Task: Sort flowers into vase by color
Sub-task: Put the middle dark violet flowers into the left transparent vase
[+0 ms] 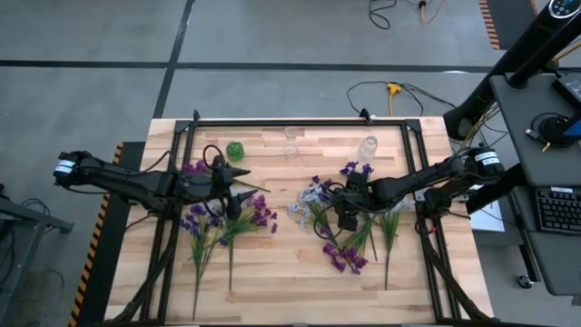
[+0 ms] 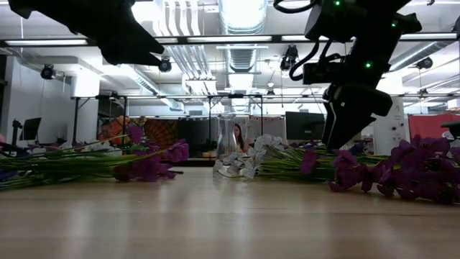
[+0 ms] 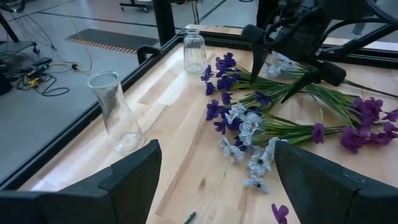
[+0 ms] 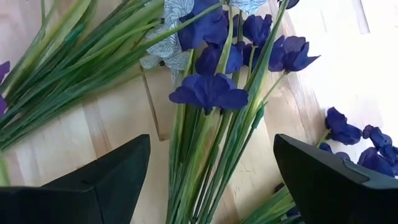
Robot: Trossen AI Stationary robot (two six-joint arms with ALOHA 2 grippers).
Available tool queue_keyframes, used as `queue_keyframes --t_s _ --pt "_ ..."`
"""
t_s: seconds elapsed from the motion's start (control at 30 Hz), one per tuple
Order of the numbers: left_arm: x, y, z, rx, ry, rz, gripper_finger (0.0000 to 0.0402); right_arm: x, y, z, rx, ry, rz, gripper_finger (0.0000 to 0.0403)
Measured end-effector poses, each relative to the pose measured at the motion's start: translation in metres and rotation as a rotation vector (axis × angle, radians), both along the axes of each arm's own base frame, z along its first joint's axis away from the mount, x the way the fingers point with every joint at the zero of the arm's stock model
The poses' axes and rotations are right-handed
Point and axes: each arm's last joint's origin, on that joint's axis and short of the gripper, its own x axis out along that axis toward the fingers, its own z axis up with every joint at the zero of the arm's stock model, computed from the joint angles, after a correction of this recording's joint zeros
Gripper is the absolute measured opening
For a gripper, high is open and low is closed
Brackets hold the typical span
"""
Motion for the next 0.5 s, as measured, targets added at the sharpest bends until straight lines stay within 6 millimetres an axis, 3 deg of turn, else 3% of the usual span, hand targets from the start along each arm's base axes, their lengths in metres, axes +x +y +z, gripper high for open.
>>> queue_keyframes --t_s 0.5 --pt "-0.003 0.000 -0.006 0.055 0.090 -0.024 0.0294 -0.008 -0.001 -0.010 0.003 0.040 0.003 0.0334"
